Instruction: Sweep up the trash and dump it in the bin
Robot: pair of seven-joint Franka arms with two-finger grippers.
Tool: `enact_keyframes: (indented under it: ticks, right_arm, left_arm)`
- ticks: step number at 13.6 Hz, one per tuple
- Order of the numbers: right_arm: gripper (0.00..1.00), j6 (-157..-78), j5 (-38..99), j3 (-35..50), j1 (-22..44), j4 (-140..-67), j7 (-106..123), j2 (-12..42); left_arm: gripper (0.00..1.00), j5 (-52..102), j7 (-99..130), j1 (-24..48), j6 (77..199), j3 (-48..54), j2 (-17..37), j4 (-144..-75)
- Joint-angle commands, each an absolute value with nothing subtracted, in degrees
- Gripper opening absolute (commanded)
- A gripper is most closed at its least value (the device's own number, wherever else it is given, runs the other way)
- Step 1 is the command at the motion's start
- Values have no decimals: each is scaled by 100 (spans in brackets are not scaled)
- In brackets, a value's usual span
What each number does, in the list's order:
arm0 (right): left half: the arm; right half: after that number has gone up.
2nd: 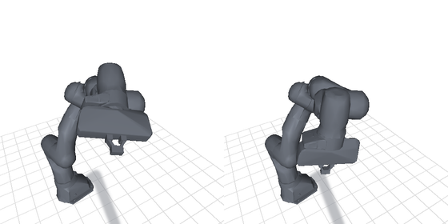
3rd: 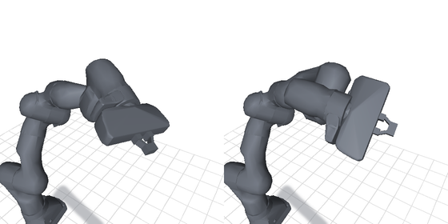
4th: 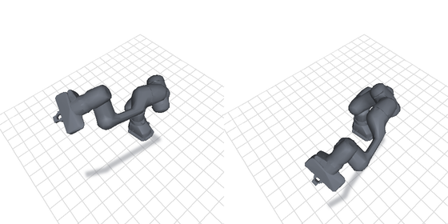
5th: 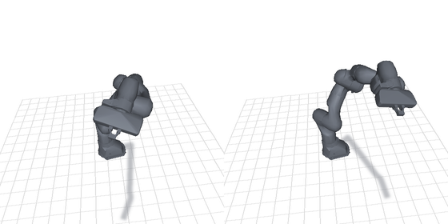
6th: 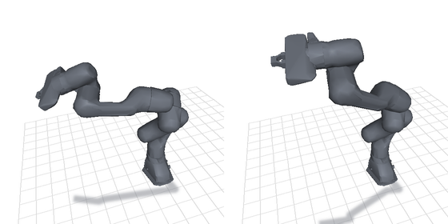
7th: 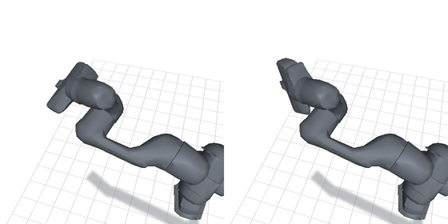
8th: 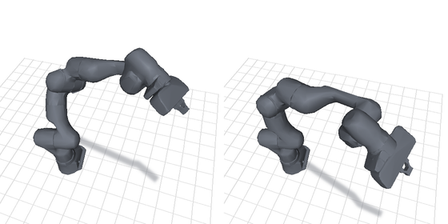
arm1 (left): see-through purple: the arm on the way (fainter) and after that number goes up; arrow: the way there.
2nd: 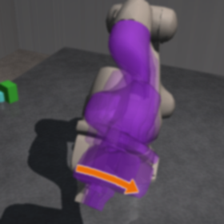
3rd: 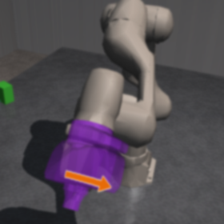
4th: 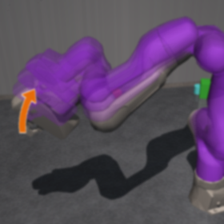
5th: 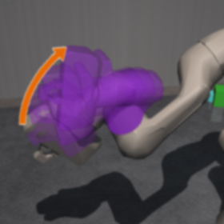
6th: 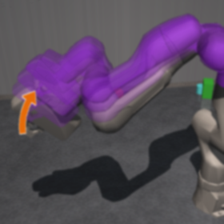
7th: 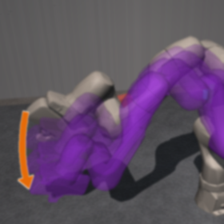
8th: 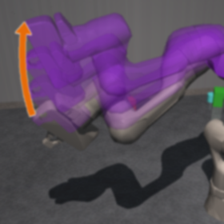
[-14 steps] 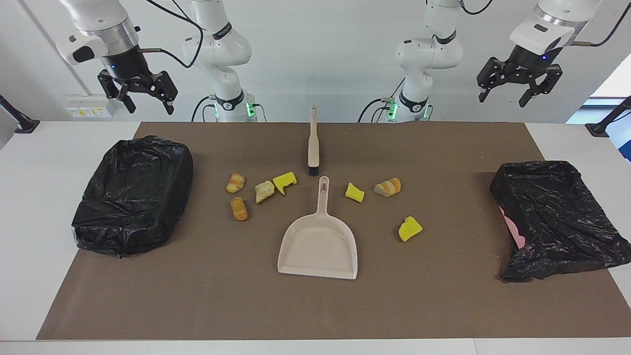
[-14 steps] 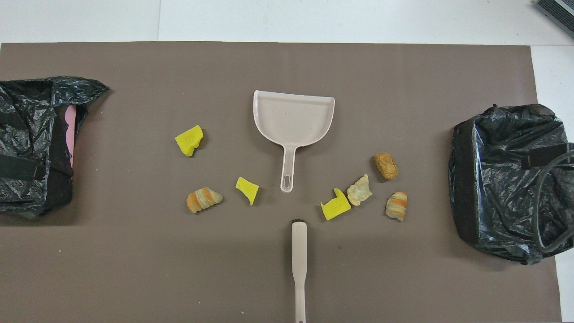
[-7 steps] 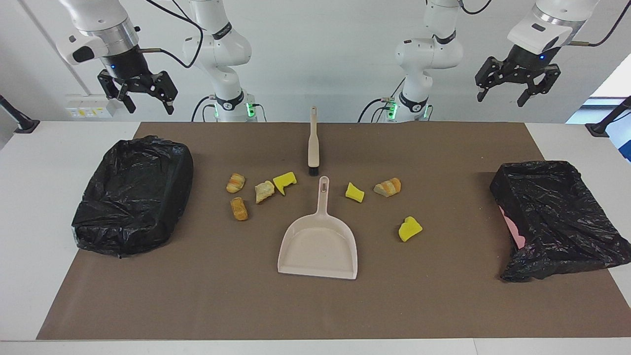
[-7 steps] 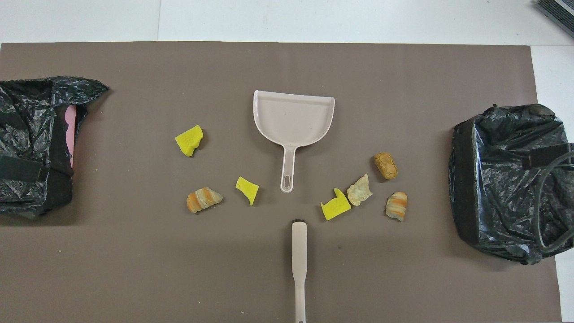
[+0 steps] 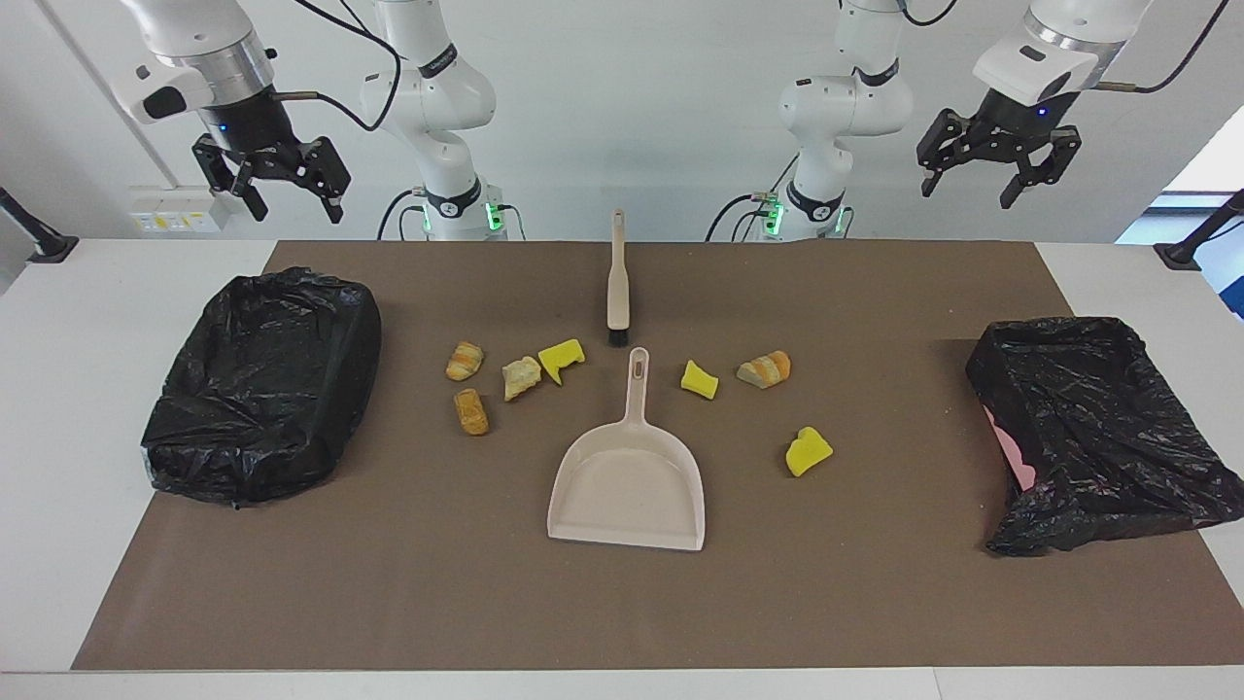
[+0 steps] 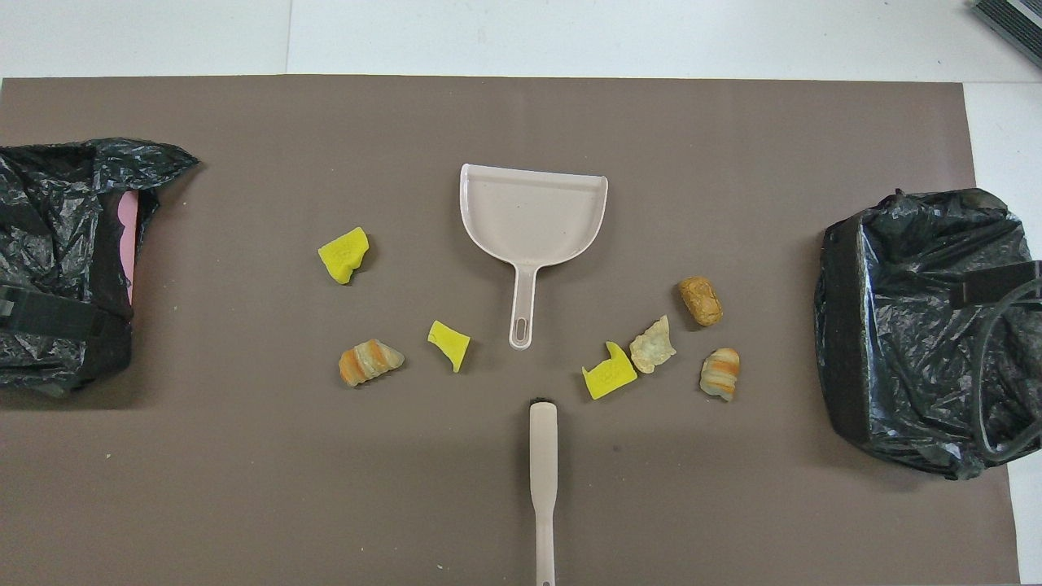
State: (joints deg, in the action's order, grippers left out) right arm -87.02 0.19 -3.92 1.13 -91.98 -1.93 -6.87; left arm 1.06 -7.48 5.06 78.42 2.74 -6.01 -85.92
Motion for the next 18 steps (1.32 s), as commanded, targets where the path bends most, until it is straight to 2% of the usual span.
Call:
enact_keyframes:
  ticks: [1,5,9,18]
  right_arm:
    - [100,-8780,-44,-360,70,-9378,-220,-809]
    - [100,-8780,-35,-360,53,-9413,-211,-817]
    - [100,-8780,-35,-360,53,-9431,-211,-809]
    - [100,-8780,-26,-360,53,-9492,-211,-826]
  left_arm:
    - [100,176,-371,554,8129,482,-1036,-9244]
    - [100,377,289,650,8515,1106,-1431,-10096]
    - [100,519,1596,1816,9455,1169,-1696,-11230]
    - [100,685,3093,3602,10905,1169,-1564,-12452]
